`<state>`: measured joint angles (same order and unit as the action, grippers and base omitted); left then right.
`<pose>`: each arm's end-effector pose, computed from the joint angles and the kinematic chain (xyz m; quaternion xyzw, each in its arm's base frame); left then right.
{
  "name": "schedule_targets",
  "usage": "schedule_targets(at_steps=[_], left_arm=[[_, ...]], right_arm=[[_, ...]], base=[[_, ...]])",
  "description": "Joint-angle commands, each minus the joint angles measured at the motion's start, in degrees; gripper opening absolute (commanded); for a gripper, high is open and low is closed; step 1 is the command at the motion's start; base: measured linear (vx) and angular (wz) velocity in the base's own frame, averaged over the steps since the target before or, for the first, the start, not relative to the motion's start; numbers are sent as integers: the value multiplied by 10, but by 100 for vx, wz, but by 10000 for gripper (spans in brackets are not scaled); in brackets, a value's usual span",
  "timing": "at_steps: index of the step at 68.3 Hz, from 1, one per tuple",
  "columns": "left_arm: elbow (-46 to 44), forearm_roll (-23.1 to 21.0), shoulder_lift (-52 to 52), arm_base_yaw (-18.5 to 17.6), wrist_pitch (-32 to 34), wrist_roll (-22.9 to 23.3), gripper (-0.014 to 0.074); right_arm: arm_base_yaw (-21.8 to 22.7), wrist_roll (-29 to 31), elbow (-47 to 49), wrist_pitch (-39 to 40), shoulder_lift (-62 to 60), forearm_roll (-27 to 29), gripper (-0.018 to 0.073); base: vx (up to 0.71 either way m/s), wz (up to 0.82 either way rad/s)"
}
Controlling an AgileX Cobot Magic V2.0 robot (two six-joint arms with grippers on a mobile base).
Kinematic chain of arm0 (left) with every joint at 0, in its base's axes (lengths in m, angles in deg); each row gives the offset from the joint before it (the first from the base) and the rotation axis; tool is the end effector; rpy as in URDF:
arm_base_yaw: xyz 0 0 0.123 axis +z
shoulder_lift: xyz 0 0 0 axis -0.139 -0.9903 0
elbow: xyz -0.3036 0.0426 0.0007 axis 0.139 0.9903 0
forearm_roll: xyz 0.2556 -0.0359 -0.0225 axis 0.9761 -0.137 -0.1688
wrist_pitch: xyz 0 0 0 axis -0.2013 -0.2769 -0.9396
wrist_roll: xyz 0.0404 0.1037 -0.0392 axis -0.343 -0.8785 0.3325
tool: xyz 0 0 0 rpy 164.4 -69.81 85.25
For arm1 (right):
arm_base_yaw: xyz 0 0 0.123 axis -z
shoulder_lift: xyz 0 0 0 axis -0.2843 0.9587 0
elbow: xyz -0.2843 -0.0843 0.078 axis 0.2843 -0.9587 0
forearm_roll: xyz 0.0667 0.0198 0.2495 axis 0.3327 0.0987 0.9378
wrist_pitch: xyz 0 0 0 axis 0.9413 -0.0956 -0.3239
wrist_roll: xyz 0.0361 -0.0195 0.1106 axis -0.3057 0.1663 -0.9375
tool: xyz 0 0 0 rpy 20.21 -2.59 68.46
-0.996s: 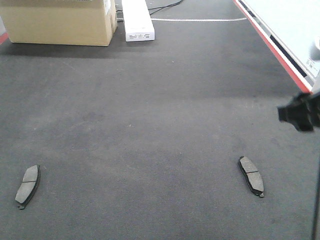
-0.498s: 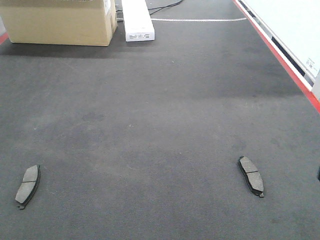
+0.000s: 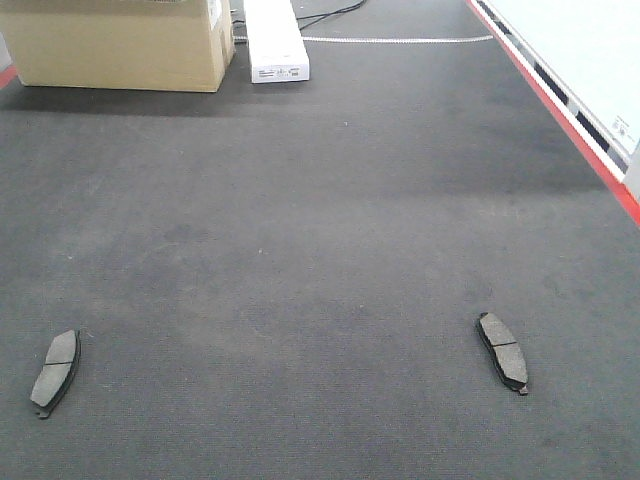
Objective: Move and align brake pads A on conveyor
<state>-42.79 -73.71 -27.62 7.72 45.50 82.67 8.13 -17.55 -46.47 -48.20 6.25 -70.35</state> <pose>0.0920 -0.0017 0.2647 -0.0273 0.8351 -0.0272 0.5487 0.0673 0.0083 0.2961 -0.0378 0.7973 0.0512 0.6002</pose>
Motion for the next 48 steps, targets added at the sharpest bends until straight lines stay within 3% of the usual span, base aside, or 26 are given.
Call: schedule_targets(at_steps=[1, 48], left_arm=[[-16, -4, -3, -3, 44, 3, 461], [-16, -4, -3, -3, 44, 3, 461]], right_arm=[[3, 4, 14, 37, 7, -3, 454], [3, 4, 14, 37, 7, -3, 454]], base=[[0, 0], [0, 0]])
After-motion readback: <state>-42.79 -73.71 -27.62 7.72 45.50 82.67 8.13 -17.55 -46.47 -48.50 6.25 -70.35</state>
